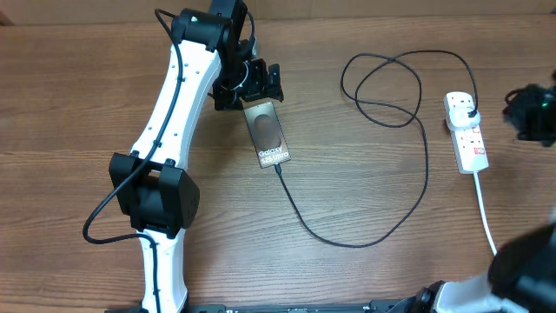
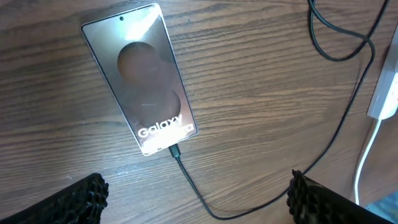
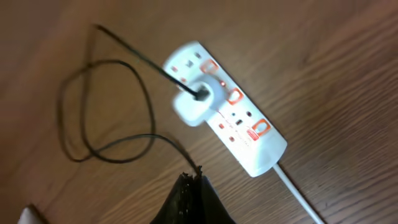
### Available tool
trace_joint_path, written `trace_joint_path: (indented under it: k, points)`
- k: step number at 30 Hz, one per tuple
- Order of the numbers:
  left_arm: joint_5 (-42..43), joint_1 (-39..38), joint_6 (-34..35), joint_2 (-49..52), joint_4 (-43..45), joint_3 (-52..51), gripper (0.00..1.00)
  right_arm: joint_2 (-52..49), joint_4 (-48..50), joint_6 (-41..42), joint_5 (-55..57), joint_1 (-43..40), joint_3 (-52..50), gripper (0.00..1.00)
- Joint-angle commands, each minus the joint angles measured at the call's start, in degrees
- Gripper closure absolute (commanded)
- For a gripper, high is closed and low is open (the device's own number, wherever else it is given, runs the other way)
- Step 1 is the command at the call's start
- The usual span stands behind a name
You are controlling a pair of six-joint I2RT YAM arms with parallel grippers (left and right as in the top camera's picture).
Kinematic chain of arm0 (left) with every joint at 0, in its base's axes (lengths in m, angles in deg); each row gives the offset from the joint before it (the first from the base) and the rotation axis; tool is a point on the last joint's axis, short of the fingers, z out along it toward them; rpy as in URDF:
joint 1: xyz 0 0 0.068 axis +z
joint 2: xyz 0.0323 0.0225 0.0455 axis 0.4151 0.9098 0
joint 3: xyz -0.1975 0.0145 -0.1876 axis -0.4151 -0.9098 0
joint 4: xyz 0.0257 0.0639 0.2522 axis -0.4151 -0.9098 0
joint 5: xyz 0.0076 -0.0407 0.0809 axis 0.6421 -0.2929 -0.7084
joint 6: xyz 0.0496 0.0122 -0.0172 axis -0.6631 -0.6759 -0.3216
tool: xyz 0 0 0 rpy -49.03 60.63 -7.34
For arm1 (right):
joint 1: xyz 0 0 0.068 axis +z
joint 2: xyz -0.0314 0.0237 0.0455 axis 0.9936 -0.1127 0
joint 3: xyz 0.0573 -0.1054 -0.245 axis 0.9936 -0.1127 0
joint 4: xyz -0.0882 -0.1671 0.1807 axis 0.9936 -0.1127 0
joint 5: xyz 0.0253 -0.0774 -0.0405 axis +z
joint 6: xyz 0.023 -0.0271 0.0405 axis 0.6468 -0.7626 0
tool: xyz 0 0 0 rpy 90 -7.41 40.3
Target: Plug charger to phone and switch on socket
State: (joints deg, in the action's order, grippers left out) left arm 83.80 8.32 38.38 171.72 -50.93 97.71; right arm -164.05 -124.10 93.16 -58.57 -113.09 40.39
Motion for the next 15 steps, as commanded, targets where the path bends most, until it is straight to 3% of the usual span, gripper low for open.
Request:
trace_joint_path:
  k: [1, 9, 13, 15]
  points:
    - [-0.4, -0.7, -4.2, -4.2, -0.2, 1.4, 0.04, 8.3, -1.0, -1.8, 0.0, 2.8, 1.2, 0.96]
    - [-0.7, -0.7, -6.6, -13.7, -0.4, 1.4, 0.04, 18.4, -2.8, -6.6, -6.3, 14.5, 1.2, 0.96]
    - [-4.1, -0.7, -6.6, -20.9, -1.6, 1.4, 0.04, 22.2, -3.5, -9.1, -7.2, 24.7, 1.2, 0.96]
    - [-5.9, -0.7, -6.6, -24.1, -2.2, 1.4, 0.04, 23.5, -3.7, -9.8, -7.7, 28.4, 1.2, 0.54]
